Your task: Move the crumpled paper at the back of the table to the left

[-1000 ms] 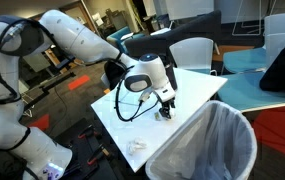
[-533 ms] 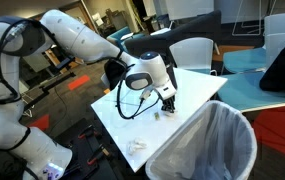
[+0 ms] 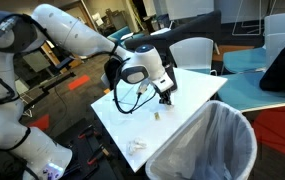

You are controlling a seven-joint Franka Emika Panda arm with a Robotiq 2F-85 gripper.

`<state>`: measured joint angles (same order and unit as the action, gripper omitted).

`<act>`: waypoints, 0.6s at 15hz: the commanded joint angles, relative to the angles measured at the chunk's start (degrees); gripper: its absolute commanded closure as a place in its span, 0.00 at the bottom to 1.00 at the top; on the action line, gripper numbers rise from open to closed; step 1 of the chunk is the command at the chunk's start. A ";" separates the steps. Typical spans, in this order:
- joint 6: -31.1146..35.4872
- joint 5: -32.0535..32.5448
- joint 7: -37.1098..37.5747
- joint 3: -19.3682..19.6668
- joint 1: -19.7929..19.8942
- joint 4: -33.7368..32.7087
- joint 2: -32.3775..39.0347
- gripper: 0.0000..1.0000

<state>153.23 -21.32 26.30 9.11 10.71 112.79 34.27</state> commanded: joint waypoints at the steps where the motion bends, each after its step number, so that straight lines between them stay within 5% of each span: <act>1: -7.26 -0.70 -8.37 -3.42 1.37 8.81 -12.63 1.00; 9: -27.62 0.21 -19.76 -6.62 -3.67 18.20 -28.27 1.00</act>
<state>129.84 -21.03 10.24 3.77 9.17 126.99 10.72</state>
